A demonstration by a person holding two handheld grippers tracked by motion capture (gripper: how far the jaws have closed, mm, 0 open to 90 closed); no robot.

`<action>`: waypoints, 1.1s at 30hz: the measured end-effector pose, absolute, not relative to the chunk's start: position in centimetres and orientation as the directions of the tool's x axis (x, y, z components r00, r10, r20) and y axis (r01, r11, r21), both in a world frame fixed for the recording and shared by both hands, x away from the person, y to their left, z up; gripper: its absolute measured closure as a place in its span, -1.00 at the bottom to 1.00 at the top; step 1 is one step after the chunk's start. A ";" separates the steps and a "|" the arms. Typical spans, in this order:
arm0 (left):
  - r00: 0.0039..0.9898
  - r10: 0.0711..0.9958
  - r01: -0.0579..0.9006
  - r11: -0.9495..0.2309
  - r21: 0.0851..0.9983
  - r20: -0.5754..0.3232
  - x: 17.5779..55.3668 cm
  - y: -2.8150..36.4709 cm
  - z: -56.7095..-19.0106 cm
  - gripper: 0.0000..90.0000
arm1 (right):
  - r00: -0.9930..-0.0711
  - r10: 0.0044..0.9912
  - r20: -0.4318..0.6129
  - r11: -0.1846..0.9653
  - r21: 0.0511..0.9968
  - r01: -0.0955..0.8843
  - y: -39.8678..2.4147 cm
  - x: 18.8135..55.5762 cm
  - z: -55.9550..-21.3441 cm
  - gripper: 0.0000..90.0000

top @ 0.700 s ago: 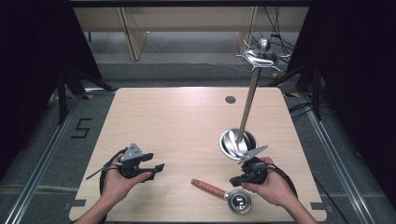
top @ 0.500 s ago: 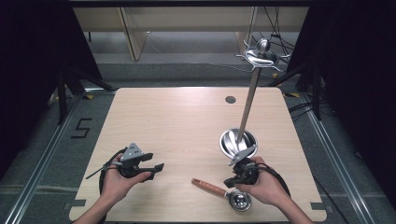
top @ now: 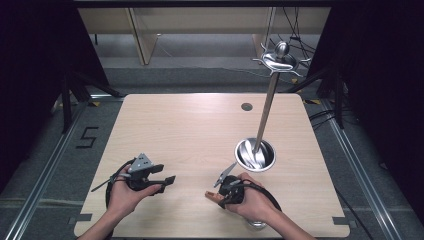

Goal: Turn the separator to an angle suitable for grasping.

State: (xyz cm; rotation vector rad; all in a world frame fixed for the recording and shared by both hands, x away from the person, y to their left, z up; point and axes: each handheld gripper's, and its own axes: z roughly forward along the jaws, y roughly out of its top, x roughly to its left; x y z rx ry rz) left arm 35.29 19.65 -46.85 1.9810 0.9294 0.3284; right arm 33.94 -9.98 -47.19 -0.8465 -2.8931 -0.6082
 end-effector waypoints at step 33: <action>0.680 0.720 0.488 -0.301 0.819 -0.140 35.5 19.2 -47.1 -0.22 | -0.718 0.682 0.139 0.614 0.425 0.666 -13.0 38.4 -46.5 0.79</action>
